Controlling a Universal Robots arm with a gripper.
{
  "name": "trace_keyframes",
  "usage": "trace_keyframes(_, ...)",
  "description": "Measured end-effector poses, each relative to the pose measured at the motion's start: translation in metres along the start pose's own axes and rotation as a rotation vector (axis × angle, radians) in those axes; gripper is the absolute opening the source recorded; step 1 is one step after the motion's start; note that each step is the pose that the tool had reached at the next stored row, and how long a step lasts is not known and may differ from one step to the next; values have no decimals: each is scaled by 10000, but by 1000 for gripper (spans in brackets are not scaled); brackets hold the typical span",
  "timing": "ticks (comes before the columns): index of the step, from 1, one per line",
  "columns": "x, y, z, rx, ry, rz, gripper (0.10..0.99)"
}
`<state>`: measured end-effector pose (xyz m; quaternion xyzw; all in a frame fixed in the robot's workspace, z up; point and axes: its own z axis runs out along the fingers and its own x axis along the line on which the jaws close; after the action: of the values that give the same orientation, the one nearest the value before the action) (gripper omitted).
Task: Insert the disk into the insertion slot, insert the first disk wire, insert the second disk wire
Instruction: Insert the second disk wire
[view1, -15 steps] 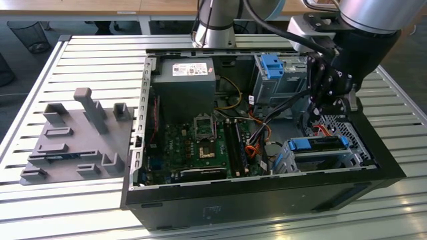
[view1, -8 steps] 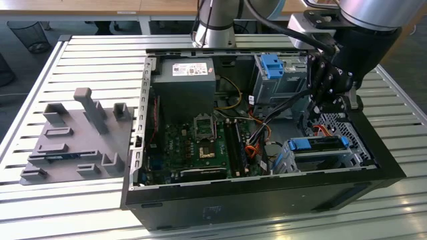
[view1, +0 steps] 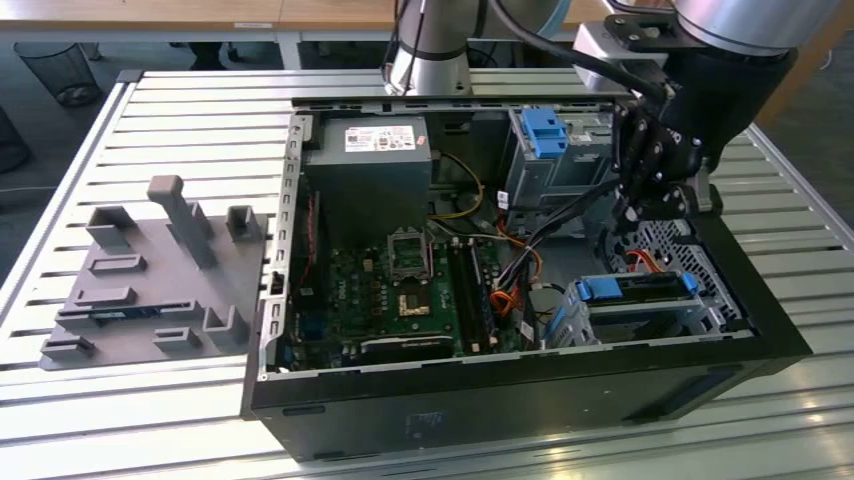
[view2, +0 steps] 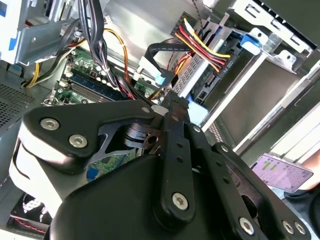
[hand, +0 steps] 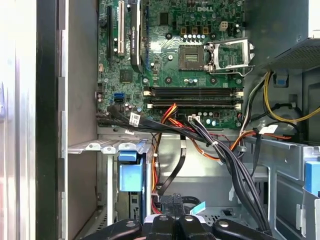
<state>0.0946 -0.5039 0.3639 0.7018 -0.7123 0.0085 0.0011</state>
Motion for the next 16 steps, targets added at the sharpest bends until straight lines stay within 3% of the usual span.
trace_keyframes(3, -27, -4, 2, 0, 0, 0, 114)
trace_keyframes(7, -48, -6, 17, 0, -6, 0, 298)
trace_keyframes(16, -91, -20, 91, -1, -87, 1, 298)
